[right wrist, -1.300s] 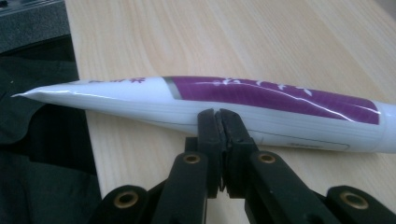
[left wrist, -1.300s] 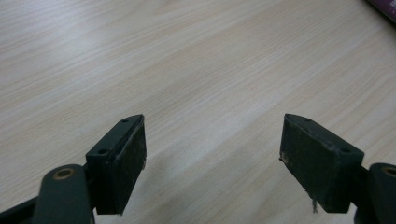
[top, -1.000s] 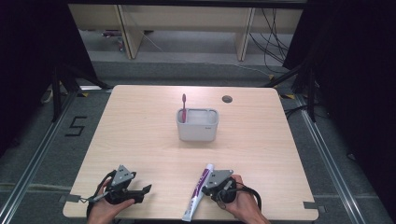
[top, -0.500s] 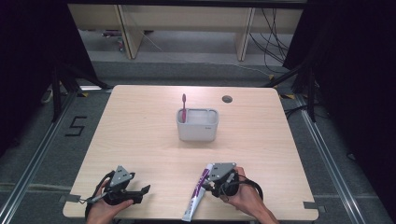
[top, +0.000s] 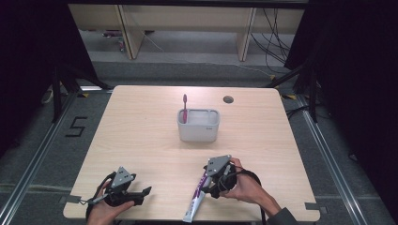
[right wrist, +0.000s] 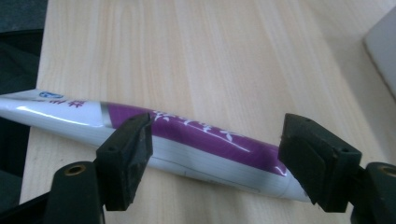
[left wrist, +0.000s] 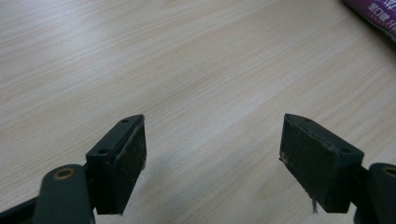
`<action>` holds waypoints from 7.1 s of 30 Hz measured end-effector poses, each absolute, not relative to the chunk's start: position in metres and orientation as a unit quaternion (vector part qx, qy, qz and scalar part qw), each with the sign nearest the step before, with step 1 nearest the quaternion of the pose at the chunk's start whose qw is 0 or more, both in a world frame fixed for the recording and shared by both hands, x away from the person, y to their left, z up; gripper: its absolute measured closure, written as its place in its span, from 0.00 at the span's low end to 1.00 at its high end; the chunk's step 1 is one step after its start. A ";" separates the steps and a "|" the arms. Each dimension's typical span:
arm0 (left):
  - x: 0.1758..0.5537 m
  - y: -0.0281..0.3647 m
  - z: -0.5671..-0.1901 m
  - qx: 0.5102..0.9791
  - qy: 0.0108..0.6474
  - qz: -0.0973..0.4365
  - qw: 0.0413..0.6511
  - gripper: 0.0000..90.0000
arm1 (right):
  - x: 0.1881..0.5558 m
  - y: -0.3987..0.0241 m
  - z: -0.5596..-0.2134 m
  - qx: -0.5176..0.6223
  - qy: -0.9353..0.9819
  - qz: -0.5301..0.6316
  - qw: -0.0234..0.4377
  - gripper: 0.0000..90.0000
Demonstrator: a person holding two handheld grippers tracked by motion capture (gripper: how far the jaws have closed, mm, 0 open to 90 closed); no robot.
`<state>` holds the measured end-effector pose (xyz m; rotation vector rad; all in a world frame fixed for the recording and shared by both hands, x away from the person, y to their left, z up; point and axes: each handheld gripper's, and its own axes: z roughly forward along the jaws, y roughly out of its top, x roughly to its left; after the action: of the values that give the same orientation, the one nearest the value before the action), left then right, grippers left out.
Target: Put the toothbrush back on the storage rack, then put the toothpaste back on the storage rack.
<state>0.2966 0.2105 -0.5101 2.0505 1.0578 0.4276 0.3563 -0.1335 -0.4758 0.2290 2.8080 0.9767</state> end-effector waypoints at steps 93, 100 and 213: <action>0.296 0.207 -0.510 0.811 0.412 0.171 0.379 0.25 | 0.345 -0.083 -0.475 0.065 0.996 0.060 0.029 0.79; 0.296 0.207 -0.509 0.813 0.409 0.166 0.379 0.25 | 0.343 -0.079 -0.474 0.064 0.997 0.040 0.020 0.81; 0.299 0.203 -0.512 0.816 0.403 0.165 0.381 0.26 | 0.492 -0.139 -0.383 0.302 0.764 0.551 0.148 0.84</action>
<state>0.2994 0.2028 -0.5118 2.0827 1.0282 0.4214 0.4921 -0.1386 -0.3832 0.8672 2.1965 1.5856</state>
